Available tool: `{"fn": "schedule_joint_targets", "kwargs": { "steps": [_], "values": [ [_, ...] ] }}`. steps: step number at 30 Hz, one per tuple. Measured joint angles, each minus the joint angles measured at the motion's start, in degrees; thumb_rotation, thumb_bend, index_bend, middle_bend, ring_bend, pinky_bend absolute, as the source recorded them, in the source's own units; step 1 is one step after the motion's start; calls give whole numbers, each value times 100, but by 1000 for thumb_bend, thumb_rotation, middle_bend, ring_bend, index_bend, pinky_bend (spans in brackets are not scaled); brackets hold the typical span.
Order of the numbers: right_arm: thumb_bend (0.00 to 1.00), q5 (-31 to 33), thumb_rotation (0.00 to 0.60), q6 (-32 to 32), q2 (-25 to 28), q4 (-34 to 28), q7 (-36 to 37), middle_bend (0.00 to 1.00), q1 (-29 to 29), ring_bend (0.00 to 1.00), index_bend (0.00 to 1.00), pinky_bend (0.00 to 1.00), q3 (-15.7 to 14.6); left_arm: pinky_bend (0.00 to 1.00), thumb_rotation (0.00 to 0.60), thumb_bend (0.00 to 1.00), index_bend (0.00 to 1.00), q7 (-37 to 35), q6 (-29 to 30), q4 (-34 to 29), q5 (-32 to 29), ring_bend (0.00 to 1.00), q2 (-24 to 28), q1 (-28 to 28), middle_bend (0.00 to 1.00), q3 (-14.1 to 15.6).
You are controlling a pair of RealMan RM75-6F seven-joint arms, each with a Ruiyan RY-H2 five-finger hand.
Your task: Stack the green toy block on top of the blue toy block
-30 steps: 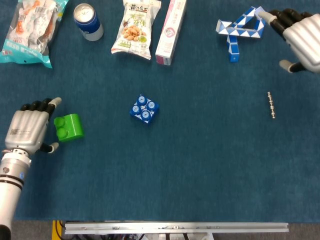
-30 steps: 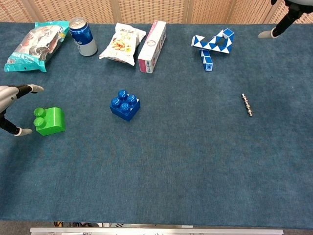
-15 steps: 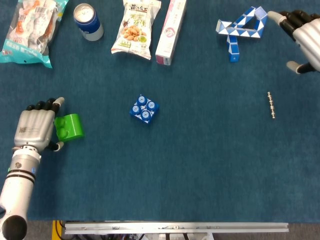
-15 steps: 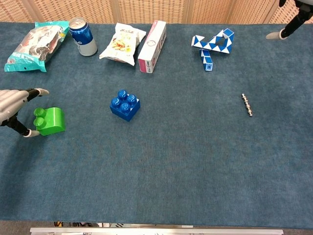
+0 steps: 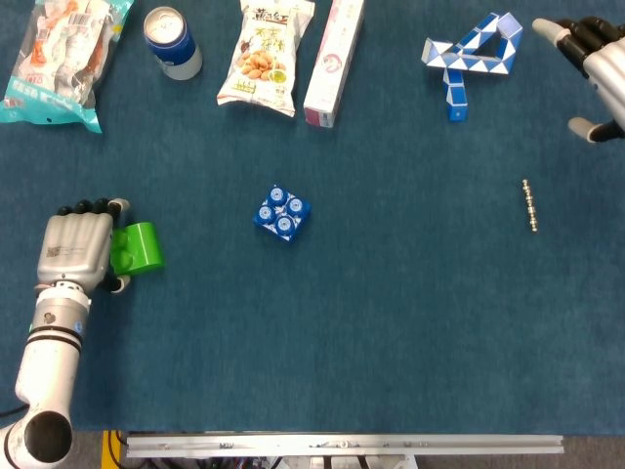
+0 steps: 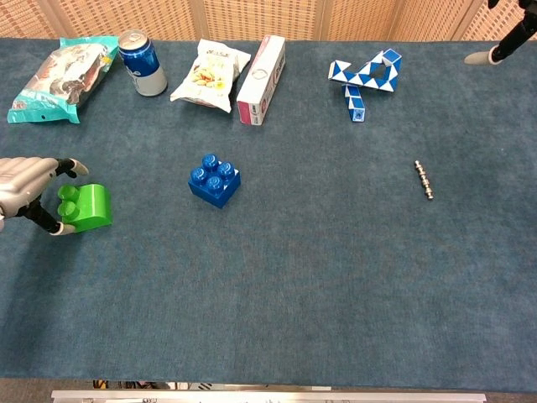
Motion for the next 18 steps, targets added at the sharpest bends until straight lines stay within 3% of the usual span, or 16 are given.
{"fn": "schedule_joint_targets", "kwargs": {
  "steps": [13,18],
  "values": [
    [159,-76,600,-41,44,-3,53,195,-81,179,0,372,72,338,600,153,438,-311,172,334,198,346,-285,-12,434,-30],
    [159,-122,600,-102,50,-22,21,201,-104,179,0,372,44,365,600,152,455,-441,215,332,342,360,-258,-8,449,-74]
  ]
}}
